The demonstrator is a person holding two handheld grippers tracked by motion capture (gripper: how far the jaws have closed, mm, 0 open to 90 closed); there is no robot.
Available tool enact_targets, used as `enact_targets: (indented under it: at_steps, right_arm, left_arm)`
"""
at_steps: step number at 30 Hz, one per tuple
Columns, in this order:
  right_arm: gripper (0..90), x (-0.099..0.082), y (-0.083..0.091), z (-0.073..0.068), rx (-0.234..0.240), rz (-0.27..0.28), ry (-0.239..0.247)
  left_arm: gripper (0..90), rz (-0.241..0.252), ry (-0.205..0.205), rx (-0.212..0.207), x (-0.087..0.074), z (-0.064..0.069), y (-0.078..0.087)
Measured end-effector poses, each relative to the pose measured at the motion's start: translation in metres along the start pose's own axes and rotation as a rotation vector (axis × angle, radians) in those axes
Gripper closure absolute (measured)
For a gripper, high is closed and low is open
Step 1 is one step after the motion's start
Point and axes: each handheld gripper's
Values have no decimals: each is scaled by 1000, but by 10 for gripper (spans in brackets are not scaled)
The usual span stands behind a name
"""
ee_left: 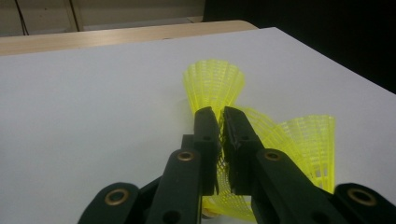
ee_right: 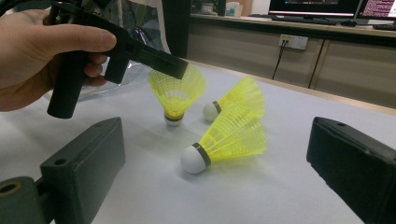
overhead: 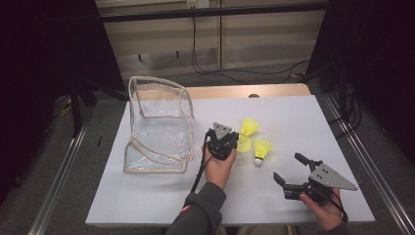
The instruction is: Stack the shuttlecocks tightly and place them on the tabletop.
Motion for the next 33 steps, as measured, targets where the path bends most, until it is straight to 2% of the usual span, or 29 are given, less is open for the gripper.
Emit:
enact_targets:
  at_steps: [10, 17, 21, 27, 33]
  right_arm:
    - [35, 0, 0, 0, 1, 1, -1]
    - [35, 0, 0, 0, -1, 1, -5]
    - [35, 0, 0, 0, 1, 3, -2]
    - [35, 0, 0, 0, 0, 4, -1]
    - [34, 0, 0, 0, 1, 4, -1]
  left_arm:
    - [889, -8, -3, 8, 4, -2, 1]
    - [893, -9, -29, 75, 8, -7, 7]
    - [893, -2, -19, 100, 9, -12, 8]
    - [894, -3, -34, 158, 10, -17, 9]
    - [890, -4, -24, 168, 10, -20, 7]
Point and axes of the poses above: each handheld gripper's, and its own axes: y roughly backward along the jaws, x roughly out of its top, z roughly to its right, and after that the axes turned 5 degrees about y, right-handed
